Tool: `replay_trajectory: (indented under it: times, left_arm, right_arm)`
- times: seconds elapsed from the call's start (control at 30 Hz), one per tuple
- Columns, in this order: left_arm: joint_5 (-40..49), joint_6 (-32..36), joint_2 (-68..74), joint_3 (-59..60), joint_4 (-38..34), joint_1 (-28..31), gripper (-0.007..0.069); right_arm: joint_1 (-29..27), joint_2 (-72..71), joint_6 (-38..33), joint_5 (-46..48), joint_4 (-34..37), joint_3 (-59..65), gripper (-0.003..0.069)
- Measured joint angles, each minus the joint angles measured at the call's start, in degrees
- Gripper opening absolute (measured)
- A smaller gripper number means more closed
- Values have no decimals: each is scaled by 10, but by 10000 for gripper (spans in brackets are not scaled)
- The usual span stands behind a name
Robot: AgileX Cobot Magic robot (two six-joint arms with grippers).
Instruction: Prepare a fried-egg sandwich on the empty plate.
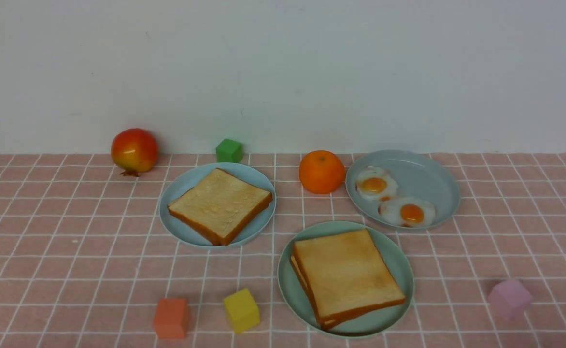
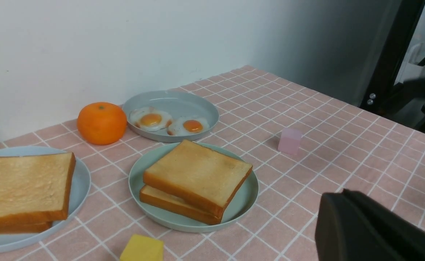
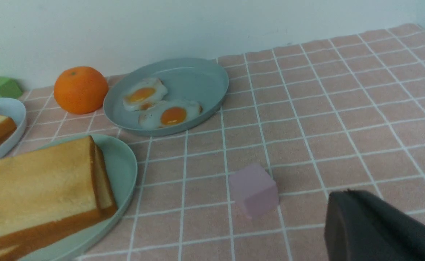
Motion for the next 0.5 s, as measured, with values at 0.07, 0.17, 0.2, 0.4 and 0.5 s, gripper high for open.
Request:
replay_trajectory:
  times: [0.07, 0.17, 0.2, 0.4, 0.5]
  left_arm:
    - [0, 0, 0, 0, 0, 0, 12]
    - [2, 0, 0, 0, 0, 0, 12]
    - [2, 0, 0, 0, 0, 0, 12]
    - [2, 0, 0, 0, 0, 0, 12]
    - [2, 0, 0, 0, 0, 0, 12]
  right_arm:
    - [0, -27, 0, 0, 1, 26, 1]
    - [1, -43, 0, 26, -3, 34, 1]
    - [1, -44, 0, 28, -4, 34, 1]
    - [12, -45, 0, 49, -20, 34, 1]
    - [12, -45, 0, 49, -20, 34, 1]
